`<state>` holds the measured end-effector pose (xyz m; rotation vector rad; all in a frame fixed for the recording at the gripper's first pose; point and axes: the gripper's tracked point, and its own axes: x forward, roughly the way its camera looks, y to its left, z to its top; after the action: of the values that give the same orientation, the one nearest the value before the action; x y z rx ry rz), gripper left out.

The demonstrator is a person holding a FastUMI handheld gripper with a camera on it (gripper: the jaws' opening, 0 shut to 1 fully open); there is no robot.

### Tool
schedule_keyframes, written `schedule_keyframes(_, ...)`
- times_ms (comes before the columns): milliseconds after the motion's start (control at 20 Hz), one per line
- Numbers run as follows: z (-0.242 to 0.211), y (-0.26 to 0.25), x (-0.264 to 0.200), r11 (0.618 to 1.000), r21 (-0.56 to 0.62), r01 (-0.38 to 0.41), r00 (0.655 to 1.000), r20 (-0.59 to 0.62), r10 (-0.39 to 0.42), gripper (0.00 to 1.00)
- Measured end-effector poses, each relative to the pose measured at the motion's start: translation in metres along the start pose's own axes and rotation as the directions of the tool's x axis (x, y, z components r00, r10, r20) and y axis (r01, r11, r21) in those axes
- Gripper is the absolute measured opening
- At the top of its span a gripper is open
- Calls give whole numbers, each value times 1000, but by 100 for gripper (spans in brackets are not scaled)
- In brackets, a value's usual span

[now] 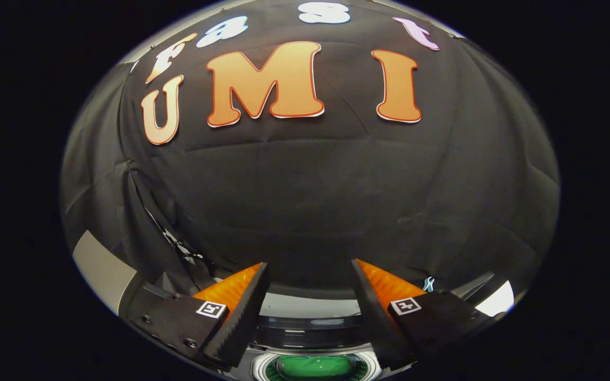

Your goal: Put the clothes into the washing machine and then close the washing machine lid.

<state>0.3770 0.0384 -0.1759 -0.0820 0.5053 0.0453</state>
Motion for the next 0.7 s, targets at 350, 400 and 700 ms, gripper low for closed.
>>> schedule_keyframes(350,-2,0,-5,1000,7,-3,1000,6,3,98)
schedule_keyframes(400,-3,0,-9,1000,8,-2,1000,11,2,98)
schedule_keyframes(700,-12,1,-33,1000,2,-12,998,56,11,98)
